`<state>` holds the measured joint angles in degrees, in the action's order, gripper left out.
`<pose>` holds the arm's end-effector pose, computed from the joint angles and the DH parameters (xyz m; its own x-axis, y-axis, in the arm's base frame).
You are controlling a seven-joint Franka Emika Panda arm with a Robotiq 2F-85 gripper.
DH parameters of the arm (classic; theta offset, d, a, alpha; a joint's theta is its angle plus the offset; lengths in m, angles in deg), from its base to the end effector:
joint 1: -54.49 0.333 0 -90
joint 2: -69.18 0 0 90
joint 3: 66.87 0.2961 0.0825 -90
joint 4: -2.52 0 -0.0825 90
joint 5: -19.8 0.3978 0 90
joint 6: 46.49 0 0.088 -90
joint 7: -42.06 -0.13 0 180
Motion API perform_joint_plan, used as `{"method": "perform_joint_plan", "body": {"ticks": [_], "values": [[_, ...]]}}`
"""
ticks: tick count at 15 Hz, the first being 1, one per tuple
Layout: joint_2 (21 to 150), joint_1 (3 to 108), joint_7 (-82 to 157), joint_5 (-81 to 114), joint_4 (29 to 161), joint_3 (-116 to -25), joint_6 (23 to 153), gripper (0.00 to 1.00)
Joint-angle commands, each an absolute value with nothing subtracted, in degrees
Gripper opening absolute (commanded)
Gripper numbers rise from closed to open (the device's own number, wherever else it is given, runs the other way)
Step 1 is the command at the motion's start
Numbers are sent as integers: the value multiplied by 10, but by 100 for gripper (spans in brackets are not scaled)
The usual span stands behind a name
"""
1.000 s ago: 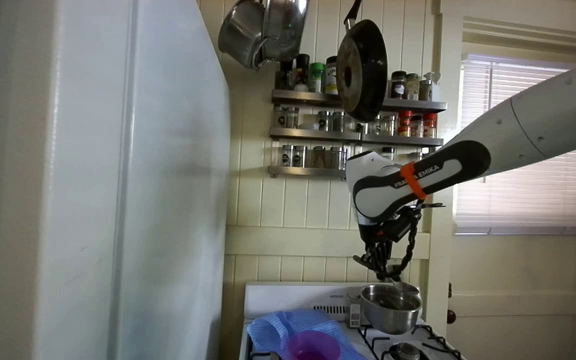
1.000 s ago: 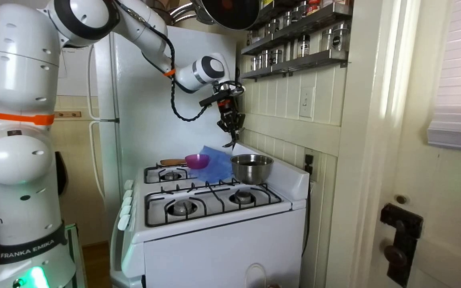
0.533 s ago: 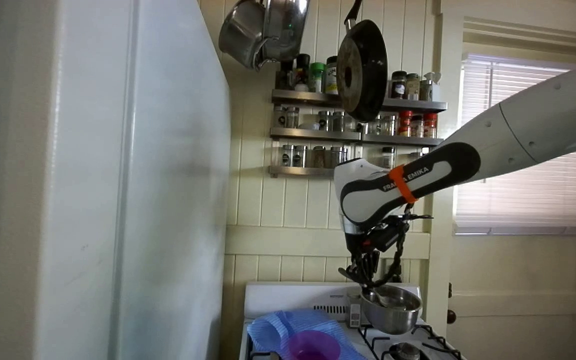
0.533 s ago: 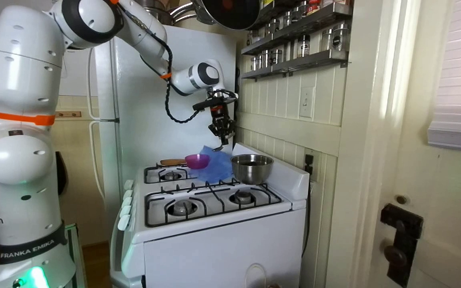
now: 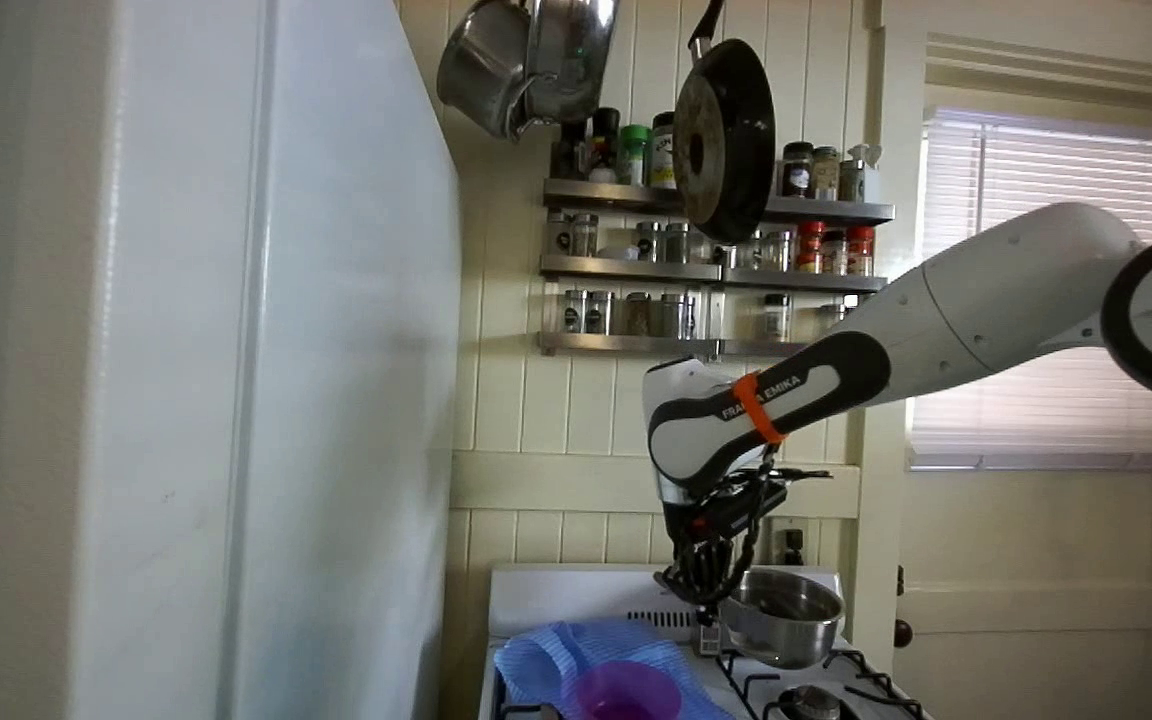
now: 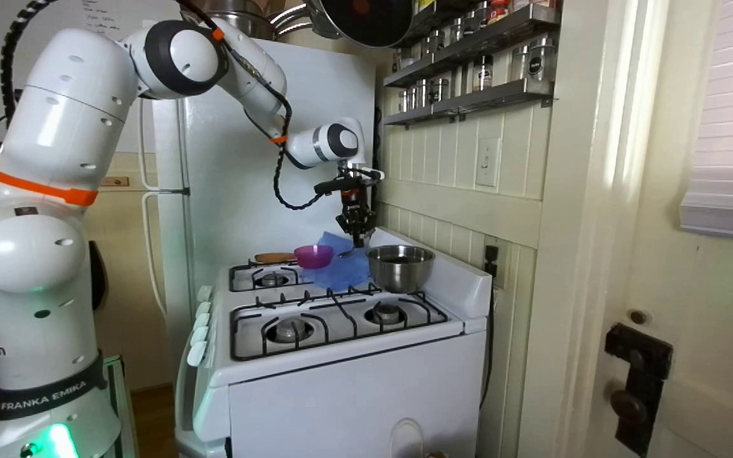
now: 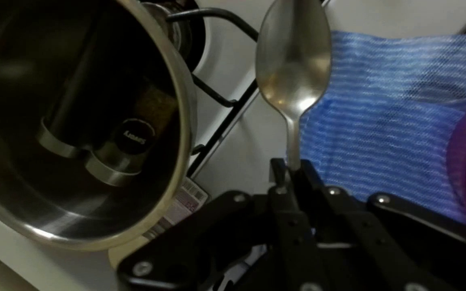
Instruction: Put the purple bowl and silver spoon on the left side of the stovetop.
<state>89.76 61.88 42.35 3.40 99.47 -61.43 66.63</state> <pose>0.6414 0.1173 0.3373 0.9401 0.3297 -0.0870 0.3409 -0.9145 0.2180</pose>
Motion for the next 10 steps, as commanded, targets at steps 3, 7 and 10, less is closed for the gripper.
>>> {"method": "perform_joint_plan", "body": {"ticks": [3,7,10], "values": [[977,634,387,55,909,-623,635,3],[1016,633,419,60,877,-620,646,3],[1040,642,430,53,854,-621,635,3]]}}
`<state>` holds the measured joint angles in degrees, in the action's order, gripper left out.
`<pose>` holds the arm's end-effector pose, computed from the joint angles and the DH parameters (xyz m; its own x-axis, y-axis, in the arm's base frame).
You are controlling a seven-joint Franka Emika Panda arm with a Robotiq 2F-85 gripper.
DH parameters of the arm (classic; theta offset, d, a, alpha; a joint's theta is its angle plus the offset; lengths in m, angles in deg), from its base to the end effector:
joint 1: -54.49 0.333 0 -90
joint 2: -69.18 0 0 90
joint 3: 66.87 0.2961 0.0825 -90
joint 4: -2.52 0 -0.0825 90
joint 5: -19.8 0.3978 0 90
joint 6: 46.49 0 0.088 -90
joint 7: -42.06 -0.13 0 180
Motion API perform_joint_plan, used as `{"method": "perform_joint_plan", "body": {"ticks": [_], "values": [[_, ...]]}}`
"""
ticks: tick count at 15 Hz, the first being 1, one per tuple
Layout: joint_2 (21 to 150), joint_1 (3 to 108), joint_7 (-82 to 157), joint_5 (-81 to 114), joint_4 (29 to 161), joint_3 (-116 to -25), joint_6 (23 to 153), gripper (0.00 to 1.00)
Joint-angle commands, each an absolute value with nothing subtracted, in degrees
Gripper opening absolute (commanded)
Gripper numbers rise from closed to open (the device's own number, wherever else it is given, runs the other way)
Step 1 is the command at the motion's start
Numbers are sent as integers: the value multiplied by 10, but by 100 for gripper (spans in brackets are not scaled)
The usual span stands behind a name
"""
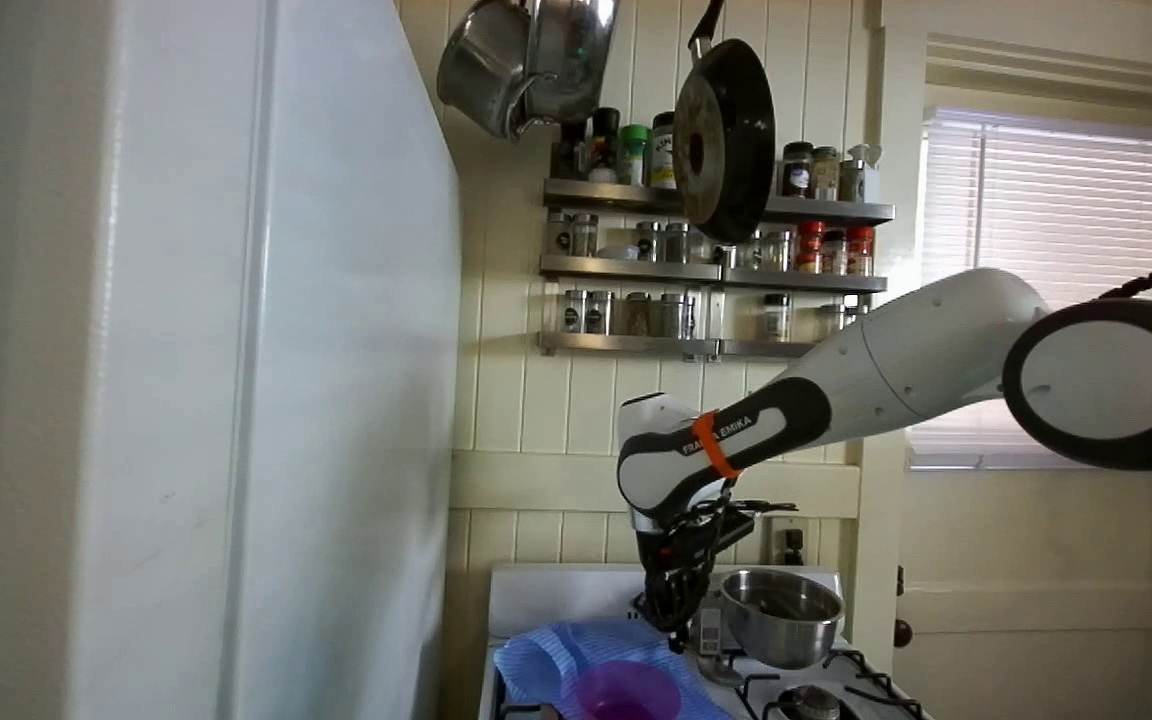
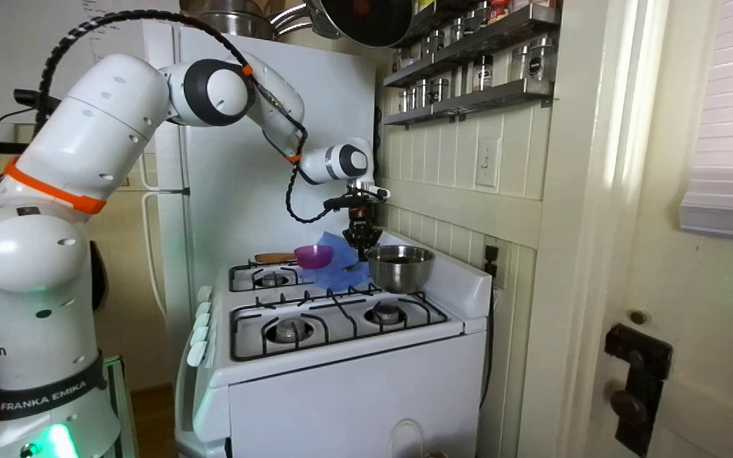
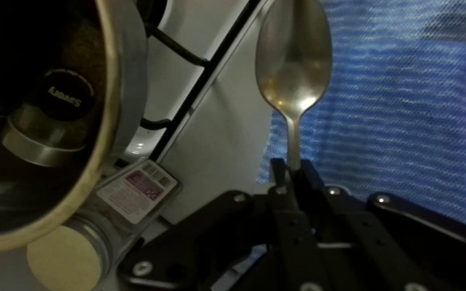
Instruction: Put the purple bowl and silver spoon on the left side of the stovetop.
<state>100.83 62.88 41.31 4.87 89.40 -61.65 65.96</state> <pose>0.6770 0.1335 0.2885 0.9450 0.3087 -0.1082 0.3241 -0.9284 0.1816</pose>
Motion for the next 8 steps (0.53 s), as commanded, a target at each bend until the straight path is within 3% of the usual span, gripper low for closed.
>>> {"method": "perform_joint_plan", "body": {"ticks": [1,5,6,8], "values": [[1048,644,432,51,847,-622,630,3],[1074,648,460,54,822,-619,621,3],[1076,652,463,50,818,-620,618,30],[1079,655,469,49,811,-621,608,42]]}}
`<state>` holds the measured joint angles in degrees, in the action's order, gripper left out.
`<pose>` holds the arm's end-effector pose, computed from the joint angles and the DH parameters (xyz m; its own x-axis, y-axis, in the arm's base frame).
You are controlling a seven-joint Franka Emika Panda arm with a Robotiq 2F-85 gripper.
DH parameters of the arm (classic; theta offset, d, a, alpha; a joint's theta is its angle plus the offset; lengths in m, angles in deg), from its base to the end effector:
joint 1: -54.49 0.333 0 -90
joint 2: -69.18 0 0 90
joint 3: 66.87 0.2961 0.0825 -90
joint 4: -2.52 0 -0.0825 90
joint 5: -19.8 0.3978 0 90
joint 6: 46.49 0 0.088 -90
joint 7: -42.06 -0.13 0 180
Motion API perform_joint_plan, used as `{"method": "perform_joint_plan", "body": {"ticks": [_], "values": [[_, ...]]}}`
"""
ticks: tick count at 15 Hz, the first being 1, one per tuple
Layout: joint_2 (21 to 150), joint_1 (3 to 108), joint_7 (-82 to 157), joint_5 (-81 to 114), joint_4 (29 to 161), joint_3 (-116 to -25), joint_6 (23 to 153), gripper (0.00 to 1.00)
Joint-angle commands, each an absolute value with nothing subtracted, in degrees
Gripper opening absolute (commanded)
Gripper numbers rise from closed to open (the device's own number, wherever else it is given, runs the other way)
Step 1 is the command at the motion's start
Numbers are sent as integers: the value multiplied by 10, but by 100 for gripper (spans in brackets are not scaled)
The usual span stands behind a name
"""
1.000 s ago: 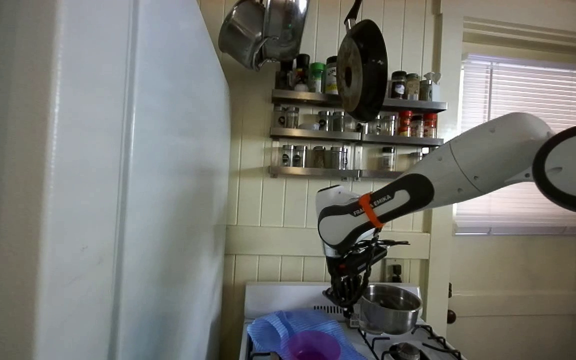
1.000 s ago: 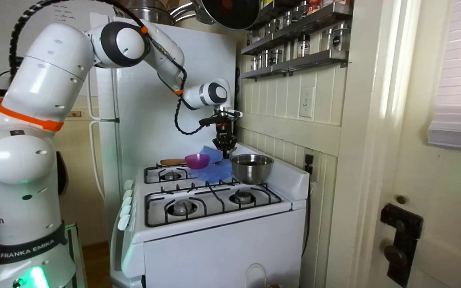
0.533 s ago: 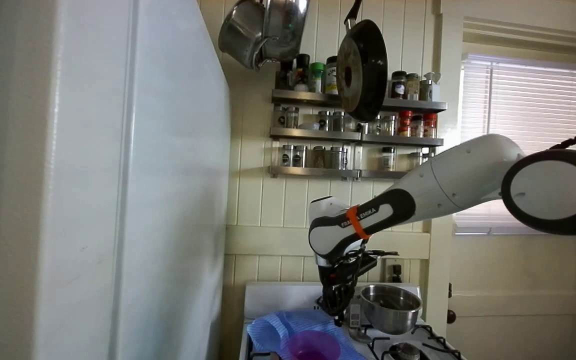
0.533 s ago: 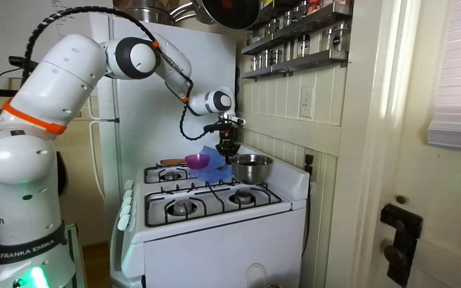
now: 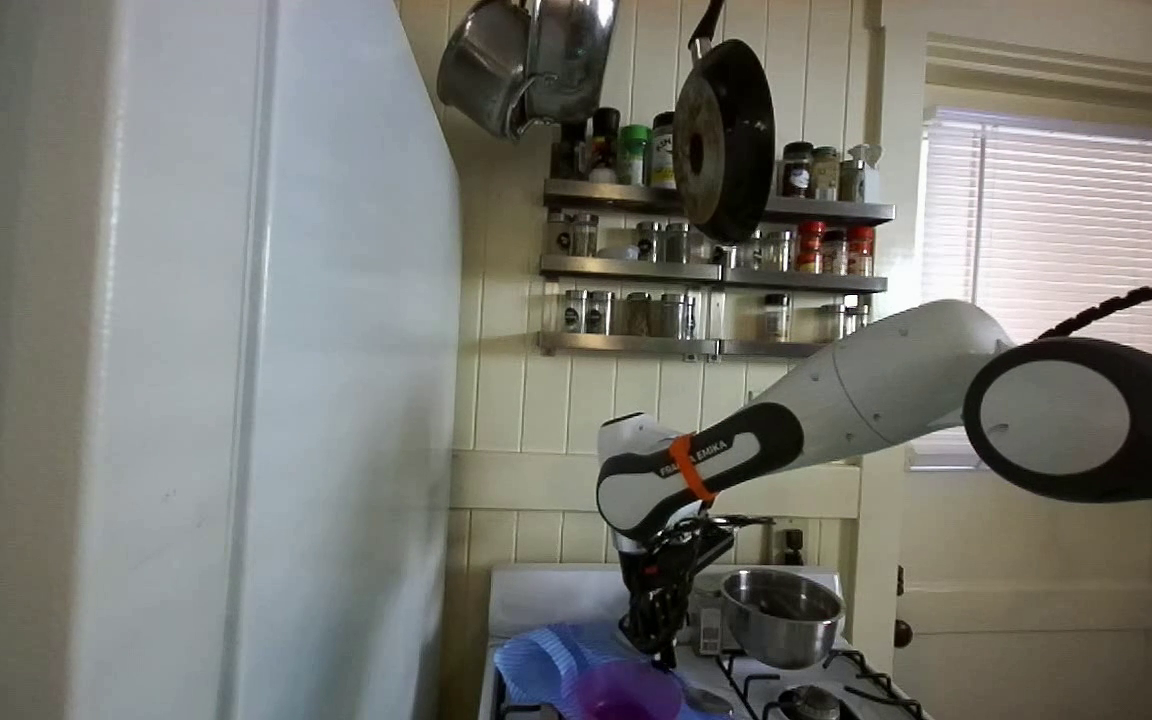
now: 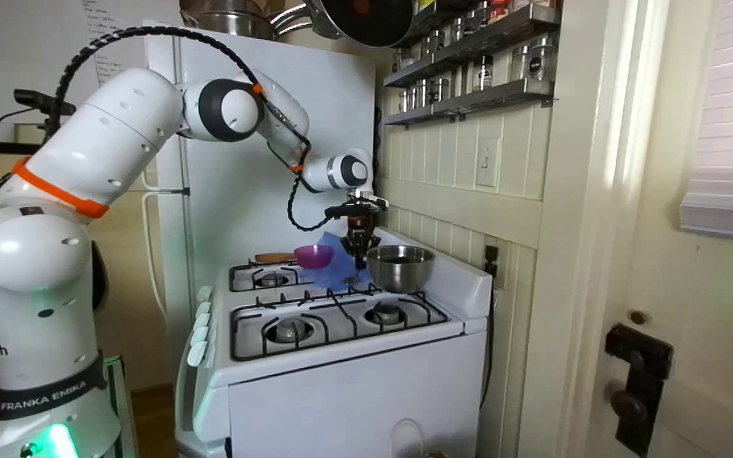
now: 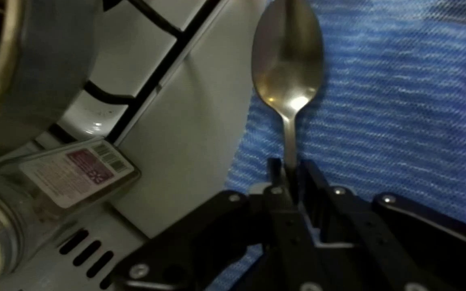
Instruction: Put the purple bowl and silver spoon on the left side of the stovetop.
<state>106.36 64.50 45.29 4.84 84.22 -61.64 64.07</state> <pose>0.6861 0.1533 0.2607 0.9081 0.3881 -0.1574 0.4116 -0.8964 0.1641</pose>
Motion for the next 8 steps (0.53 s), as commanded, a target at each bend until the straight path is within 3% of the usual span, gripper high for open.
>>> {"method": "perform_joint_plan", "body": {"ticks": [1,8], "values": [[1075,658,466,46,810,-623,598,50],[974,674,397,25,864,-639,570,99]]}}
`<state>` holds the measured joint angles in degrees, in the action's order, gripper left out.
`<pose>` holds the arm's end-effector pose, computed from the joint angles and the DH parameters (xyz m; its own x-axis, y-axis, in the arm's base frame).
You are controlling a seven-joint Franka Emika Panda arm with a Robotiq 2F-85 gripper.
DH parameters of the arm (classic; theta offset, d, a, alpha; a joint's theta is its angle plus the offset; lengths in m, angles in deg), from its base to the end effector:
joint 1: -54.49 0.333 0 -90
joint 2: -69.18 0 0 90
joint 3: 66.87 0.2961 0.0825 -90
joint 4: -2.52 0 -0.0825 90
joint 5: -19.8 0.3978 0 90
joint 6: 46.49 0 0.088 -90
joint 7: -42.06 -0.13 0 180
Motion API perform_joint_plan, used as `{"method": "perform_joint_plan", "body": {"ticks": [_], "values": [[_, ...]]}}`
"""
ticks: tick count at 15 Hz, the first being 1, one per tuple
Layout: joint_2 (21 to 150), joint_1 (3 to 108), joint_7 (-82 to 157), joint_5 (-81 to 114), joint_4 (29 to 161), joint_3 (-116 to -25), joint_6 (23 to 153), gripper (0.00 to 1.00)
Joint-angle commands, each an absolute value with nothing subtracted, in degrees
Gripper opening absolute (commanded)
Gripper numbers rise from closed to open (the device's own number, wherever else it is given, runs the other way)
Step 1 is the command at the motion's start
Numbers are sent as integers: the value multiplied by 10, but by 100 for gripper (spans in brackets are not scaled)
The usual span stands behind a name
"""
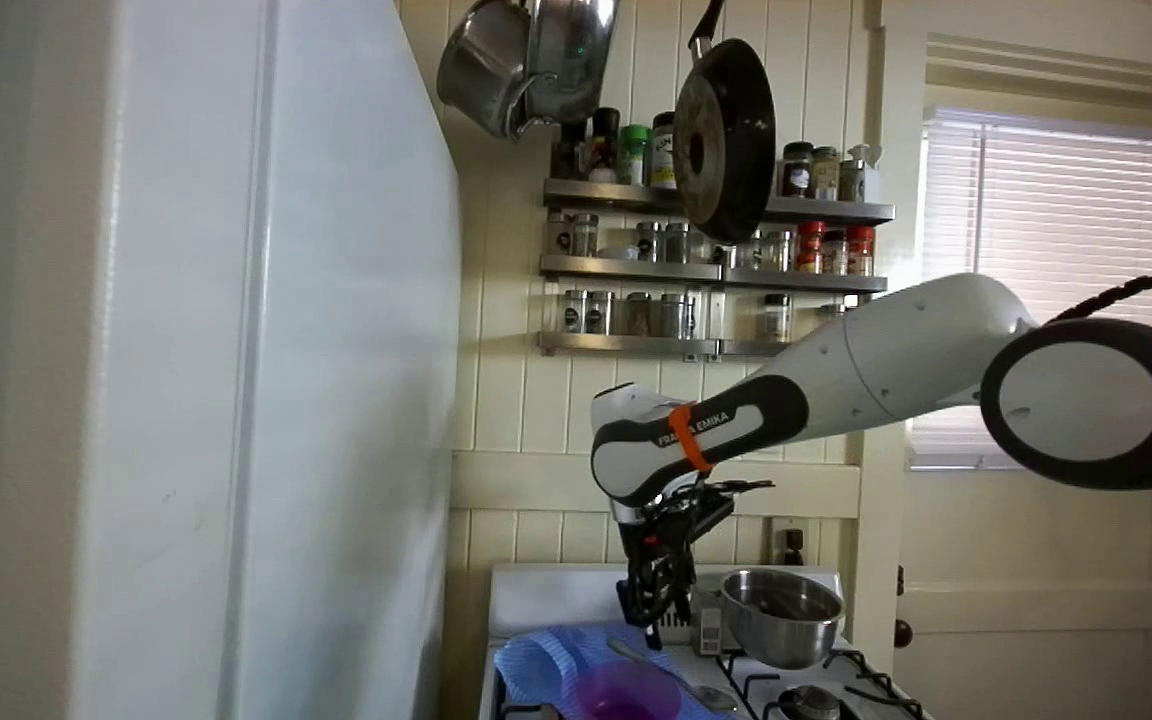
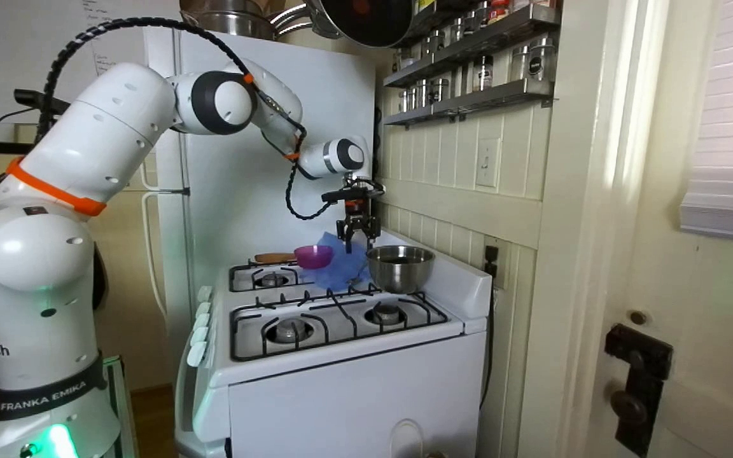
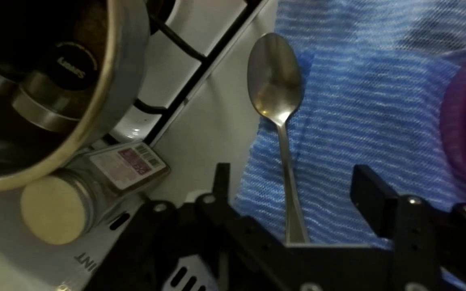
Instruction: Put the purple bowl and silver spoon on the left side of the stovetop.
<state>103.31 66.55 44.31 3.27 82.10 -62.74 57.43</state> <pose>0.6806 0.1585 0.3079 0.9107 0.3700 -0.1836 0.4045 -0.8890 0.2146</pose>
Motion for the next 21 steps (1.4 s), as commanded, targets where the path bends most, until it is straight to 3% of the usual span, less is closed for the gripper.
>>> {"method": "perform_joint_plan", "body": {"ticks": [1,6,14,15,16,21], "values": [[953,672,359,30,879,-644,589,100],[850,628,273,63,983,-661,649,100],[710,549,199,116,1211,-706,870,100],[704,545,190,112,1224,-708,898,100],[753,545,217,102,1157,-705,848,100],[716,539,199,102,1203,-704,880,100]]}}
